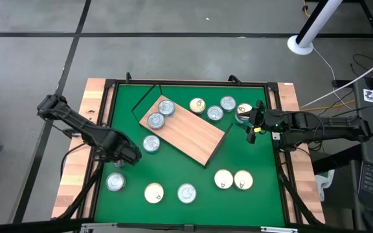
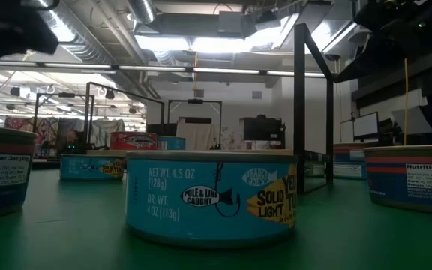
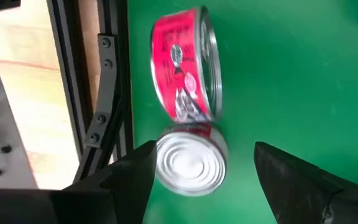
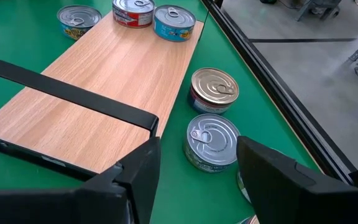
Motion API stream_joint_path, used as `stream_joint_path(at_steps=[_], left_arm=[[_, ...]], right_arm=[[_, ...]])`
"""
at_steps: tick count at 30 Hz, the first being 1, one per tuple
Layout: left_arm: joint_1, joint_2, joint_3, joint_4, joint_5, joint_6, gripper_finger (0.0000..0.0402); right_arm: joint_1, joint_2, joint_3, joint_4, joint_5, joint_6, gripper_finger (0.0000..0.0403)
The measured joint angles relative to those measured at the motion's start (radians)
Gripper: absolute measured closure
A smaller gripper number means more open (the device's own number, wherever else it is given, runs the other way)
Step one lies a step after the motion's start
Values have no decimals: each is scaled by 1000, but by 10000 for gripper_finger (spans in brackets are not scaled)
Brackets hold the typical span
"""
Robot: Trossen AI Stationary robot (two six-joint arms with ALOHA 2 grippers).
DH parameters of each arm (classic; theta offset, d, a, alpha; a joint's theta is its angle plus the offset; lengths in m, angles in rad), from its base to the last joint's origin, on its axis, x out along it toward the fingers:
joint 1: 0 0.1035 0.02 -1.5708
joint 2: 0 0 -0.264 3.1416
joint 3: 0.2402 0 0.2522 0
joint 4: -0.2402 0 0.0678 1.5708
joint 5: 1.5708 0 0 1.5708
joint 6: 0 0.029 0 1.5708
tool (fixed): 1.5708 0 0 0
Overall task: Stack canned seafood by type on shelf
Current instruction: Stack the red tuna can on top of the red tuna can on the shelf
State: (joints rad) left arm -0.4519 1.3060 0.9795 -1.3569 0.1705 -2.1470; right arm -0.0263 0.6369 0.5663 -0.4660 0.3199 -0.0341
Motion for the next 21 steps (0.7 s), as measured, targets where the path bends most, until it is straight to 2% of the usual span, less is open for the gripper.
stream_joint_path(at_steps=[15,21], left_arm=[[0,0,-173,114,0,-28,139],[0,0,-226,233,-2,-15,139]], right_arm=[[0,0,0,0,0,0,191],[0,0,0,0,0,0,191]])
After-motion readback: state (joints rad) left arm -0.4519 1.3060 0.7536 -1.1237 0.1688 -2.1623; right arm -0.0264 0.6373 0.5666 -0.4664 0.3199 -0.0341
